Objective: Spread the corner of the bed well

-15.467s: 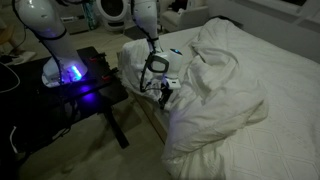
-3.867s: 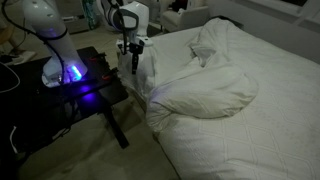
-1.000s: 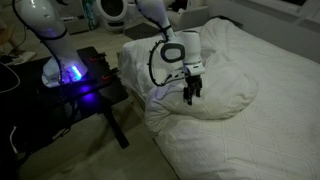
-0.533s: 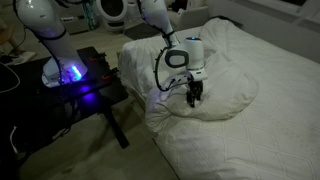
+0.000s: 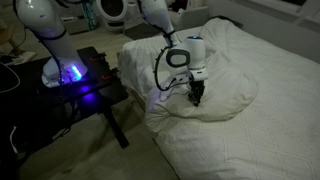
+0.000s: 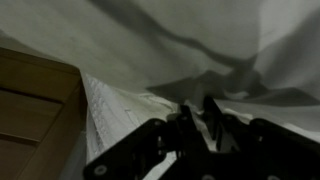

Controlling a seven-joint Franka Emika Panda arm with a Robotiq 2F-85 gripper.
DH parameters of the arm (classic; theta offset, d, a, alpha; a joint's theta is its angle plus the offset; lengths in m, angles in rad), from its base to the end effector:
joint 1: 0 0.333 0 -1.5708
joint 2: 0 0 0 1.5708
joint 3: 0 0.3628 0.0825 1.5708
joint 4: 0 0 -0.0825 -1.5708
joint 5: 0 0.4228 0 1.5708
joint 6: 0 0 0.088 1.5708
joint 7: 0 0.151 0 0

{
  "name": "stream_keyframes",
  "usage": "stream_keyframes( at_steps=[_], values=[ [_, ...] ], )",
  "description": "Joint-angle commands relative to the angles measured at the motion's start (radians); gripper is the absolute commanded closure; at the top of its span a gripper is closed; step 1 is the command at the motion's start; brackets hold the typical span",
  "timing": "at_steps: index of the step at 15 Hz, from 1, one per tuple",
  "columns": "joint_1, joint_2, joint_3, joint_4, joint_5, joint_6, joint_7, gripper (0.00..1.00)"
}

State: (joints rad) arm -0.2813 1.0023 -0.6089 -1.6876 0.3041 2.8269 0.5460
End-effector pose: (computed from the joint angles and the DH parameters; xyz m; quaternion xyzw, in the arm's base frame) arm 0.5087 -0.5647 0.0853 0.7428 -0.6276 0.1354 0.1898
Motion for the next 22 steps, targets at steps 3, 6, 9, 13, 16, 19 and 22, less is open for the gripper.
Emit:
stream_keyframes(
  at_steps=[3,6,9,13,16,19,22],
  values=[
    [0.011,-0.09,-0.002,-0.053,-0.028,-0.12,0.017,1.0],
    [0.039,-0.151,0.007,-0.102,-0.046,-0.158,0.007,0.99],
    [0.107,-0.237,0.011,-0.18,-0.092,-0.197,-0.003,0.99],
    [0.219,-0.371,0.024,-0.313,-0.195,-0.253,-0.026,0.99],
    [0.323,-0.474,0.027,-0.423,-0.306,-0.283,-0.007,0.99],
    [0.396,-0.578,0.046,-0.51,-0.411,-0.322,0.01,0.99],
    [0.43,-0.664,0.104,-0.567,-0.5,-0.389,0.013,0.99]
  ],
)
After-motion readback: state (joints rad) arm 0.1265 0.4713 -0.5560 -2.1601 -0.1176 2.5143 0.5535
